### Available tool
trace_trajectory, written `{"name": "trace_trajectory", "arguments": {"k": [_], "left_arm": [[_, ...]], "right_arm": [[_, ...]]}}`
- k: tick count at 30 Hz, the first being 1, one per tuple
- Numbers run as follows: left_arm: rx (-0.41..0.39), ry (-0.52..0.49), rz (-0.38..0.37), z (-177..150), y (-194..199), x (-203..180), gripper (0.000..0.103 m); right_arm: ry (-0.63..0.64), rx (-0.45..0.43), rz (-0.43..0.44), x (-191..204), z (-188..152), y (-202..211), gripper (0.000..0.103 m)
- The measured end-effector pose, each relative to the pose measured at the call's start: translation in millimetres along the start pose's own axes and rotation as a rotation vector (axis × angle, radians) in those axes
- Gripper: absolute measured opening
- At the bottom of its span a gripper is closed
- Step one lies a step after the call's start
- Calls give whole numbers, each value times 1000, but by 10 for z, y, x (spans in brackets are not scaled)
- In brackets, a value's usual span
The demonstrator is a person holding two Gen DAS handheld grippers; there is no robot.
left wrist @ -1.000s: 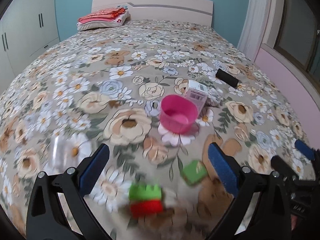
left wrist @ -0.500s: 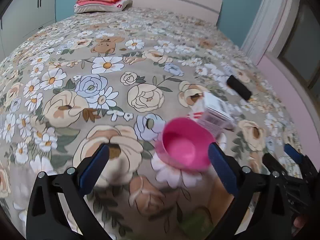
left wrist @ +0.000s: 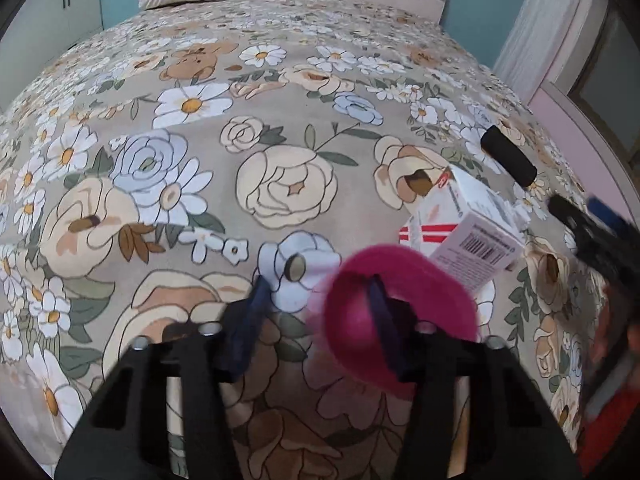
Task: Collect trash
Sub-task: 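Grasp pink cup with left tool while right tool grasps black foam tube, then lift pink cup with left tool while right tool carries black foam tube toward bin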
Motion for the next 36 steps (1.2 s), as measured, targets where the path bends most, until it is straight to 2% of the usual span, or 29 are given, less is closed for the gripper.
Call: {"name": "trace_trajectory", "arguments": {"k": [1, 6, 12, 13, 15, 16, 17, 20, 21, 22, 24, 31, 36], "left_arm": [[1, 0, -11, 9, -7, -7, 33], [-4, -25, -12, 19, -22, -38, 33], [-5, -48, -21, 55, -34, -68, 33], [-4, -48, -22, 62, -40, -67, 33], [-3, -51, -23, 68, -42, -70, 33], [-4, -53, -23, 71, -40, -74, 33], [-5, -54, -24, 74, -33, -75, 32], [-5, -50, -34, 74, -5, -68, 27], [-6, -45, -36, 76, 18, -58, 20], [-6, -43, -37, 79, 29, -54, 7], [10, -28, -70, 74, 58, -47, 7], [12, -51, -58, 47, 206, -127, 7], [-6, -54, -45, 7, 556, -141, 7]], "right_arm": [[16, 3, -1, -6, 38, -48, 100], [146, 51, 25, -46, 293, -508, 100], [219, 132, 64, -29, 450, -964, 99], [217, 150, 78, -30, 448, -1028, 96], [211, 181, 134, -1, 445, -1077, 65], [190, 195, 190, 8, 425, -1080, 59], [185, 194, 203, 15, 423, -1062, 50], [196, 179, 195, 31, 377, -974, 47], [191, 175, 190, 28, 366, -933, 46], [182, 170, 184, 20, 351, -887, 46], [166, 140, 151, -14, 310, -734, 45], [88, 118, 135, -183, 242, -389, 45], [78, 90, 127, -228, 188, 71, 45]]}}
Point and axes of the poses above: each gripper's, at about its wrist camera, not at the fingertips, and y roughly against the way its jaws point, x to its left, z to its top, the point moved 4 cm from there along -y, roughly the way its jaws point, and after that the axes turned 2 degrees about x, right-handed, at the moved point
